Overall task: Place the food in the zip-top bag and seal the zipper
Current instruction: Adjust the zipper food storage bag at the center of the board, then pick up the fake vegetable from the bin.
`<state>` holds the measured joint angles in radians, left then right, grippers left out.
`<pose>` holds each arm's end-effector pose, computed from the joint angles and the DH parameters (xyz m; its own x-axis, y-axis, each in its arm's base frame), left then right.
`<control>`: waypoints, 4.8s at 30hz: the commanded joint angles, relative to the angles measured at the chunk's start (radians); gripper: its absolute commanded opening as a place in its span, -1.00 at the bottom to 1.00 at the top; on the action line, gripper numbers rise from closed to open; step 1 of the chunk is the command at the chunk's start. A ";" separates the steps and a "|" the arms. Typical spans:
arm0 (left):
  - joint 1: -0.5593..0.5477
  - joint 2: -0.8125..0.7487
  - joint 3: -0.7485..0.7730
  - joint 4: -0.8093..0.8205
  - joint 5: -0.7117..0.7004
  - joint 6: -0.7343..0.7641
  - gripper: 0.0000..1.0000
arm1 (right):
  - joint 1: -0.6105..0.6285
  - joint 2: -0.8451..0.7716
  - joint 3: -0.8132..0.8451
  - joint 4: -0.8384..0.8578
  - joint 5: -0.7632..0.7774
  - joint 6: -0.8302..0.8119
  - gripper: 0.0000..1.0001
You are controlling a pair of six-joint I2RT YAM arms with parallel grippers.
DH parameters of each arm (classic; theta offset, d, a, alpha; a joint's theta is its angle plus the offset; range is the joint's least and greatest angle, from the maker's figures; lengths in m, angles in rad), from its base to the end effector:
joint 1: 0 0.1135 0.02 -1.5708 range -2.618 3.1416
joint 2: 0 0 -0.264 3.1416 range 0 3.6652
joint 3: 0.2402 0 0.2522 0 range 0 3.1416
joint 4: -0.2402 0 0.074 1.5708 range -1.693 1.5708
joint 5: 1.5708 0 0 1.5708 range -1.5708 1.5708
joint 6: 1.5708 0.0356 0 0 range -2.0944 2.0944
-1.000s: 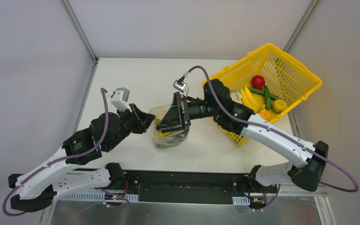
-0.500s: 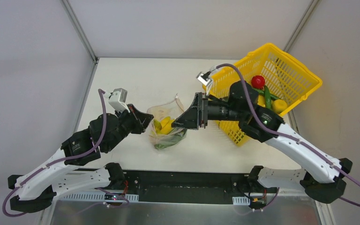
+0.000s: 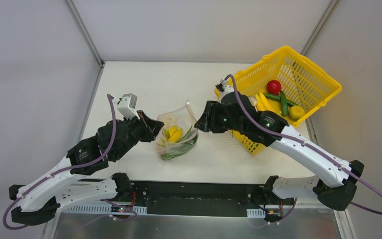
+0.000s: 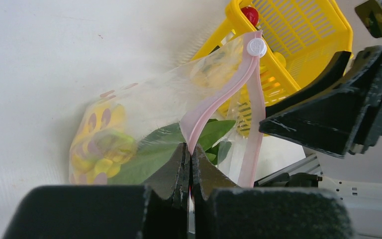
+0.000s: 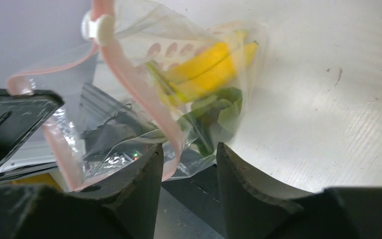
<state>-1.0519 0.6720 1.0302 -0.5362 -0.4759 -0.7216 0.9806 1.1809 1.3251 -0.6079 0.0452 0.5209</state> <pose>0.0765 -0.1011 0.4012 -0.4281 -0.4344 -0.7925 0.3536 0.7265 -0.5892 0.1413 0.2080 0.4033 -0.6178 -0.0289 -0.7858 -0.5765 0.6963 0.4276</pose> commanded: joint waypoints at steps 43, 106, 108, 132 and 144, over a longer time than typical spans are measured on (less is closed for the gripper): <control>0.008 0.160 0.090 -0.171 -0.043 0.021 -1.00 | -0.107 0.152 -0.027 0.204 -0.367 0.016 -0.93; 0.010 0.087 0.034 -0.072 0.059 0.147 -1.00 | -0.944 0.593 0.152 0.093 -0.107 -0.426 0.50; 0.010 0.095 0.038 -0.076 0.064 0.151 -1.00 | -0.944 0.625 0.170 0.101 -0.124 -0.399 0.37; 0.012 0.093 0.022 -0.112 0.035 0.109 -1.00 | -0.945 0.726 0.201 0.041 -0.143 -0.439 -0.84; 0.012 0.078 0.008 -0.110 0.032 0.093 -1.00 | -0.945 0.412 0.069 0.060 0.000 -0.383 -0.99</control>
<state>-1.0519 0.7506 1.0409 -0.6537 -0.4286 -0.6167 0.0360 1.7470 1.4242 -0.5636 -0.0143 0.1120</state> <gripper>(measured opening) 0.009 0.093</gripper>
